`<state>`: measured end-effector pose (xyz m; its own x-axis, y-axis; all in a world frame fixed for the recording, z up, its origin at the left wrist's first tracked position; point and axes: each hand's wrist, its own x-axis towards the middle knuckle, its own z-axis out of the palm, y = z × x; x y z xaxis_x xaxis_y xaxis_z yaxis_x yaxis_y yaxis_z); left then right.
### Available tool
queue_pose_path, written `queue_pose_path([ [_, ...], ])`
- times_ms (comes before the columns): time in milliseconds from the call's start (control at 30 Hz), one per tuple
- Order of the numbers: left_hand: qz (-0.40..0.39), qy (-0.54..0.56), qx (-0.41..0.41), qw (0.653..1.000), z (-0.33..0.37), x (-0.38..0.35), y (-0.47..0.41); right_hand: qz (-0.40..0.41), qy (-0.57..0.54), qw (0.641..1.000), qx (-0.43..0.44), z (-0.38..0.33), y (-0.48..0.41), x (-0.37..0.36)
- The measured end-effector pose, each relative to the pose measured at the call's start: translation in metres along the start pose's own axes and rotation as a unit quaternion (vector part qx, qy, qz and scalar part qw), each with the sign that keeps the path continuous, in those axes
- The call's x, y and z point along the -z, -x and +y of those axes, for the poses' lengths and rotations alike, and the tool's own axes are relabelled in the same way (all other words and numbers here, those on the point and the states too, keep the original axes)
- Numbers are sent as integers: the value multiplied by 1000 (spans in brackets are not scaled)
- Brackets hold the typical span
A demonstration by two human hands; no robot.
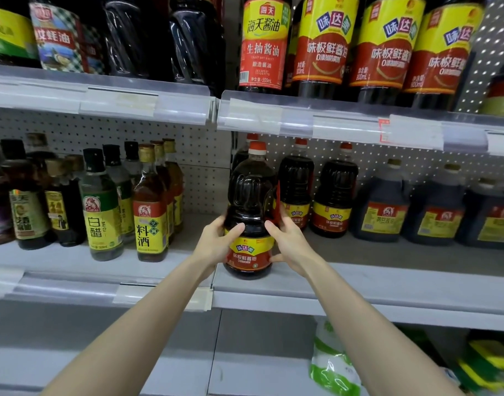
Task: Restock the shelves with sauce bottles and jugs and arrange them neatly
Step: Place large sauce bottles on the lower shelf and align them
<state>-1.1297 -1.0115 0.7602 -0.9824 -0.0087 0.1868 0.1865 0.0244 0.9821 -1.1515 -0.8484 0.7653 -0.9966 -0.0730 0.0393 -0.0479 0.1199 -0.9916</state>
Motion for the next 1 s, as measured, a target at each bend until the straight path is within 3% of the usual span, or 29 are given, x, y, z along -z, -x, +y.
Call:
queue_pose_path([
  [1000,76,-9,28,997,-23,-5,-69,11,-33,999,-22,14,-81,0],
])
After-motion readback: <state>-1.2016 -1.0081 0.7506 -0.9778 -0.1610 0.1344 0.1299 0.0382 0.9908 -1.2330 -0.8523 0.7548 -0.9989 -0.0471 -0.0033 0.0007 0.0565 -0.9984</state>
